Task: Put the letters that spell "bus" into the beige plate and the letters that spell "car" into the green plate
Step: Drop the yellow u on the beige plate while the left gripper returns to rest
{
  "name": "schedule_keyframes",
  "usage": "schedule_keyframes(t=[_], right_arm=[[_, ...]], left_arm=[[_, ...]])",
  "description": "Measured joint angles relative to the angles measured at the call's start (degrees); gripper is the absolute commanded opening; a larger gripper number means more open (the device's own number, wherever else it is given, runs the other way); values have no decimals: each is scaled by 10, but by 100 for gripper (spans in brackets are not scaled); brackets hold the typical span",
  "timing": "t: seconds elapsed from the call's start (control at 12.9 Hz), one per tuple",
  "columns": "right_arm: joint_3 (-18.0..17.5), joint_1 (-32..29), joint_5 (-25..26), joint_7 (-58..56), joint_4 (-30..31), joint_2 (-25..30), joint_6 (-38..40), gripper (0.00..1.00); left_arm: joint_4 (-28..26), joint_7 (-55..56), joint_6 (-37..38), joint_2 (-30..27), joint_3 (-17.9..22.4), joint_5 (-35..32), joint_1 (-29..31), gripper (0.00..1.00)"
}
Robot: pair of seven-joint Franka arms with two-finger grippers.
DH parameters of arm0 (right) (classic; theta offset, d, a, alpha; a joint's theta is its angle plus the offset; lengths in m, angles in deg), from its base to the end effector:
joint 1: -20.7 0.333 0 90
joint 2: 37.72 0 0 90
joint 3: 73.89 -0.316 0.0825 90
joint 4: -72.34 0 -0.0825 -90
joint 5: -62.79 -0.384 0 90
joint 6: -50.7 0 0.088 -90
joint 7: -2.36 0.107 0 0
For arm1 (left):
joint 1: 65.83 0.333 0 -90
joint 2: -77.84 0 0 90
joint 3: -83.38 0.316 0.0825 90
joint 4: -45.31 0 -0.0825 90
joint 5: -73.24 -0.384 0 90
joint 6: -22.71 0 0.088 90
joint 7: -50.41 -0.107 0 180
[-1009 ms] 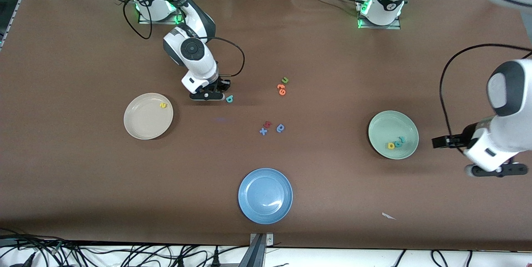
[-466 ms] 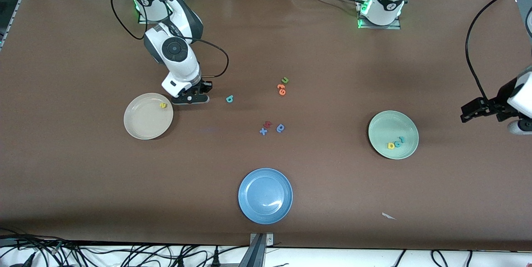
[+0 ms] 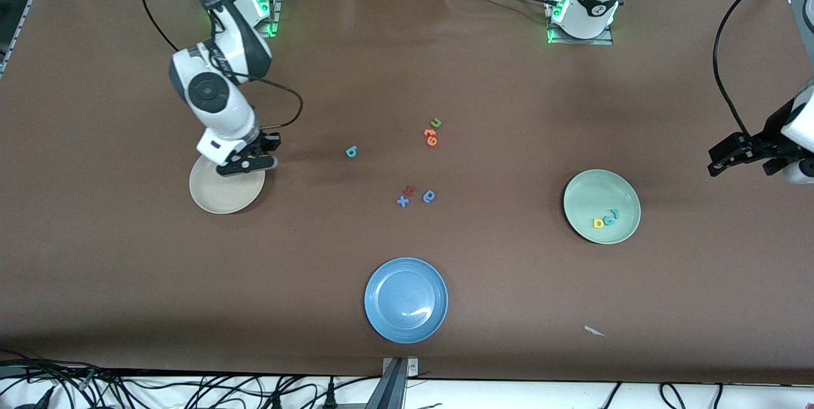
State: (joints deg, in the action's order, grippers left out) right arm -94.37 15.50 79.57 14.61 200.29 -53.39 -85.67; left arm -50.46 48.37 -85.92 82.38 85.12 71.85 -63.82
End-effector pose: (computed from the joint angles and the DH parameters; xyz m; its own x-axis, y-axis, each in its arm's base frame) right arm 0.5161 0.1397 0.2467 0.9616 0.2598 -0.0879 0.2683 -0.9576 0.1048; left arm 0.6010 0.0406 0.5608 0.9894 0.0210 0.1436 0.0257 -0.9992 -0.0314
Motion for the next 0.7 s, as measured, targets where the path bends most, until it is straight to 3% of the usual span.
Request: schedule_keyframes(t=[0.39,0.7], right_arm=[[66,-31,0,-148,-21,-7,-1,22],[73,-32,0,-154,-28,-18,-1,38]], left_arm=[[-1,-1,33,-26,-22,0,-6,100],[-1,-1,36,-25,-23,0,-6,100]])
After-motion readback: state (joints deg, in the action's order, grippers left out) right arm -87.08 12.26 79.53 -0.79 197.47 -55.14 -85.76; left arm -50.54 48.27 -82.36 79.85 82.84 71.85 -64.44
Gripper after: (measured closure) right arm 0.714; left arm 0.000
